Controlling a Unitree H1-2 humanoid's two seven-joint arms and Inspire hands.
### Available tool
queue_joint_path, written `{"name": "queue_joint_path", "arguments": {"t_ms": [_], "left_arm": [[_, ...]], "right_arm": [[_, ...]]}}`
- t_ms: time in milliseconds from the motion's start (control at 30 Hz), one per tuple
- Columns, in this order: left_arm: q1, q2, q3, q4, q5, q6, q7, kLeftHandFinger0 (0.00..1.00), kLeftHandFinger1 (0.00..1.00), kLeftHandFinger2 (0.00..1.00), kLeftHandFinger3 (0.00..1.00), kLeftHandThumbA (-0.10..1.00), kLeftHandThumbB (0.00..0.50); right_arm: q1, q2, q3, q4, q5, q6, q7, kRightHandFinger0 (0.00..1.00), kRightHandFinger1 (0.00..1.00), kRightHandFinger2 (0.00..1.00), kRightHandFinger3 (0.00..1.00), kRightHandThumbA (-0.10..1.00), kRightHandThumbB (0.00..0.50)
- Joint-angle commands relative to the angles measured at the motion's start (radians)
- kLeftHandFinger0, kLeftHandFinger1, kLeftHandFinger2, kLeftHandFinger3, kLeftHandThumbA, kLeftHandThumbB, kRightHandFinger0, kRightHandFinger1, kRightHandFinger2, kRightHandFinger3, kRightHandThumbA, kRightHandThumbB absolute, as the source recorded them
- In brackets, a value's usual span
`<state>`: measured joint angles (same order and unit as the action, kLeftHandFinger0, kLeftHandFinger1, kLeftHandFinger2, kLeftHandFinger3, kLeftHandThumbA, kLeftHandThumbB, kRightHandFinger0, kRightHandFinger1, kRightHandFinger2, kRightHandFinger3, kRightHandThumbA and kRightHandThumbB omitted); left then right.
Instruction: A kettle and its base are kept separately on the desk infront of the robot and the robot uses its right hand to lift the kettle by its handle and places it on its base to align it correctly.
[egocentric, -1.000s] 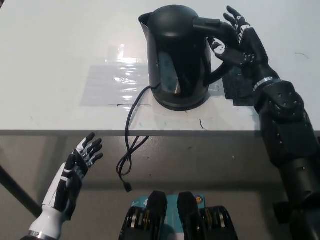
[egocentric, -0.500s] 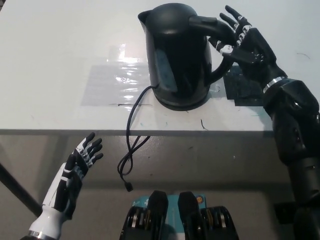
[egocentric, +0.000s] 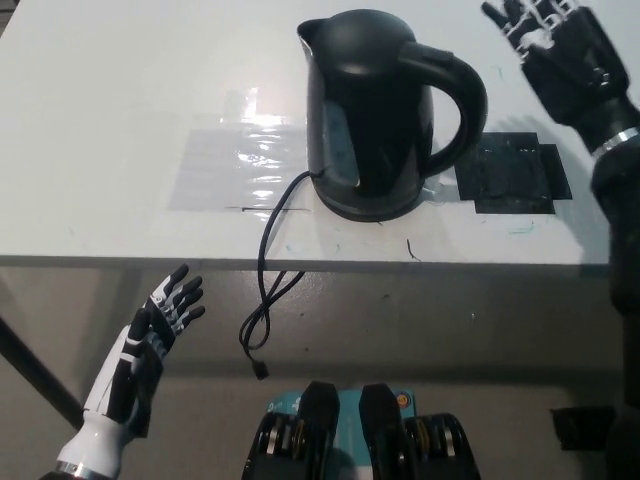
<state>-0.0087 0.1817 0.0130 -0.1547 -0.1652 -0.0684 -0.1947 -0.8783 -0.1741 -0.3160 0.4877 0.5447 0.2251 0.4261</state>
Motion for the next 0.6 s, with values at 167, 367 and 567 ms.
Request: {"name": "queue_joint_path", "arguments": {"t_ms": [167,367,567], "left_arm": [[-0.016,0.006,0.009,-0.020,0.003,-0.018,0.002,1.00,1.00,1.00,1.00,1.00,0.005],[-0.027,0.011,0.015,-0.027,-0.004,-0.003,0.005,1.00,1.00,1.00,1.00,1.00,0.002],[-0.029,0.009,0.016,-0.020,-0.012,-0.014,0.001,1.00,1.00,1.00,1.00,1.00,0.000]], "right_arm": [[0.042,-0.065,-0.044,-0.160,0.039,-0.083,0.009,1.00,1.00,1.00,1.00,0.67,0.500],[0.205,-0.051,-0.042,-0.712,-0.294,-0.239,-0.187,1.00,1.00,1.00,1.00,1.00,0.500],[0.422,0.001,-0.044,-1.053,-0.395,-0.243,-0.176,1.00,1.00,1.00,1.00,1.00,0.499]]}}
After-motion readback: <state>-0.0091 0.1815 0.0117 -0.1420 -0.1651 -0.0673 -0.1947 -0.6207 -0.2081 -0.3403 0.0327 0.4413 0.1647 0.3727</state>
